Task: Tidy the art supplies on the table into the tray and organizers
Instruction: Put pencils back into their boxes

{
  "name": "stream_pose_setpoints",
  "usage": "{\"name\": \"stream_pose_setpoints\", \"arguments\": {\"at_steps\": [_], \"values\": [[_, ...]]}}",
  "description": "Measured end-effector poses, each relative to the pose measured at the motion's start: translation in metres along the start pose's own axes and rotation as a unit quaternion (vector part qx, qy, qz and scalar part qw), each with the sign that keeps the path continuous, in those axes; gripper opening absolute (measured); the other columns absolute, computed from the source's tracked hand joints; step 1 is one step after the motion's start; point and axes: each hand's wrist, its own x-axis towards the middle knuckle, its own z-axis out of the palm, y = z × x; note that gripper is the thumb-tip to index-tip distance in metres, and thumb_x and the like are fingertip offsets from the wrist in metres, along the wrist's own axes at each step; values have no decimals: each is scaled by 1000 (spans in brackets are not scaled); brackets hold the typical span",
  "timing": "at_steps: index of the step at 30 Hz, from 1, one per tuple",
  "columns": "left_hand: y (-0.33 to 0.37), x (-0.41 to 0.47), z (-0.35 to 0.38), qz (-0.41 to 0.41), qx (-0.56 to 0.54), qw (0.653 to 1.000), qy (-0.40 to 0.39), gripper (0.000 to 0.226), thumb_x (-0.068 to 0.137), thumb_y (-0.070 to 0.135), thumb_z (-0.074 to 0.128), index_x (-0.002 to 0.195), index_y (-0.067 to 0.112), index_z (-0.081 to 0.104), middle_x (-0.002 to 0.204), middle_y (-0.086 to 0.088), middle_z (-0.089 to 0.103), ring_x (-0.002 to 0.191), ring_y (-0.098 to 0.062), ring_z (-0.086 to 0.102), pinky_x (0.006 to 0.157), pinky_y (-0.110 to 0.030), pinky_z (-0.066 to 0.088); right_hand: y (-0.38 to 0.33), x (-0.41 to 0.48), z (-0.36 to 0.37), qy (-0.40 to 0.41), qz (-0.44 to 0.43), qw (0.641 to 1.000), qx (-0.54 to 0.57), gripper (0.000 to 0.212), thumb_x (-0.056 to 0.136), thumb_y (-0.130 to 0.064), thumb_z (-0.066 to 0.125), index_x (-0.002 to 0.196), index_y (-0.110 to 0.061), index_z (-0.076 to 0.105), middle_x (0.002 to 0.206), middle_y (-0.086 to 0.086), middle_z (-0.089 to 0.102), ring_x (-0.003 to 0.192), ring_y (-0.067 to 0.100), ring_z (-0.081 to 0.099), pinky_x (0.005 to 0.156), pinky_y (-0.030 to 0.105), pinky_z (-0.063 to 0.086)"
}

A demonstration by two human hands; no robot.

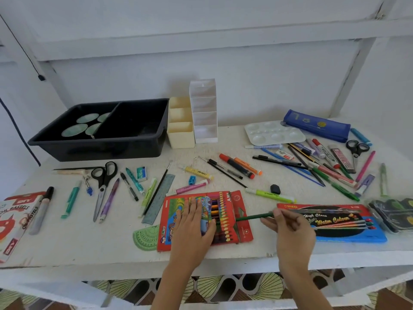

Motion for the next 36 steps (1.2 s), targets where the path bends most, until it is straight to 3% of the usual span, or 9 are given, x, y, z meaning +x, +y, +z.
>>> {"name": "stream_pose_setpoints", "arguments": {"at_steps": [6, 11, 17, 22, 25, 27, 30, 33, 36], "values": [[-1, -1, 2, 7, 10, 1000, -9, 78, 83, 62, 6, 150, 23, -3, 157, 7, -12, 141, -6, -19, 110, -21, -19, 19, -19, 22, -33, -137, 969, -201, 4, 77, -11, 75, 78, -10, 71, 93, 2, 56, 75, 2, 54, 63, 3, 41], [-2, -2, 6, 13, 34, 999, 11, 88, 75, 67, -8, 150, 22, -3, 157, 7, -10, 141, -5, -19, 110, -22, -19, 34, -18, 35, -39, -169, 937, -303, 16, 80, -23, 74, 87, -9, 74, 99, -7, 51, 82, 6, 51, 61, 25, 45], [1, -3, 5, 12, 41, 999, 12, 87, 74, 64, -10, 149, 21, -7, 156, 7, -13, 138, -4, -23, 109, -21, -20, 44, -31, 40, -23, -245, 918, -311, 23, 93, -16, 56, 84, -4, 74, 104, 3, 64, 94, 16, 47, 66, 39, 52], [-2, -2, 9, 17, 48, 999, 13, 84, 76, 63, -12, 148, 21, -11, 156, 6, -16, 138, -6, -25, 109, -23, -21, 49, -44, 44, -34, -292, 882, -367, 20, 91, -17, 60, 81, -7, 74, 112, 8, 62, 97, 21, 46, 75, 33, 41], [-4, -3, 12, 17, 46, 999, 19, 90, 73, 72, -20, 148, 22, -12, 154, 7, -18, 139, -6, -25, 109, -23, -21, 44, -42, 41, -49, -328, 846, -417, 9, 82, -13, 69, 80, -6, 73, 106, 11, 63, 93, 26, 51, 75, 36, 42], [-4, -3, 10, 17, 37, 999, 25, 93, 69, 70, -26, 147, 23, -13, 152, 9, -21, 138, -5, -27, 107, -21, -24, 35, -38, 43, -31, -302, 824, -478, 12, 78, -18, 71, 84, -7, 70, 99, 10, 62, 91, 27, 50, 77, 38, 36], [-1, -3, 2, 4, -71, 997, 37, 73, 86, 64, -2, 148, 26, -3, 150, 16, -15, 137, 2, -21, 107, -16, -20, 19, -33, 58, -23, -204, 826, -525, 35, 80, -28, 64, 110, -11, 55, 108, 9, 52, 101, 26, 44, 86, 40, 29], [-6, -4, -17, -26, -243, 968, 64, 47, 101, 41, 30, 146, 29, 24, 149, 23, 11, 139, 5, 5, 115, -19, 6, 12, -40, 81, -62, -198, 843, -496, 42, 81, -22, 63, 120, -16, 49, 114, 7, 49, 105, 23, 42, 90, 39, 30], [-35, 0, -38, -24, -220, 964, 148, 50, 95, 45, 29, 140, 28, 39, 140, 24, 25, 134, 6, 20, 114, -19, 17, 10, -53, 113, -113, -219, 855, -457, 34, 80, -14, 63, 113, -16, 52, 107, 6, 49, 102, 23, 45, 87, 37, 29]]}}
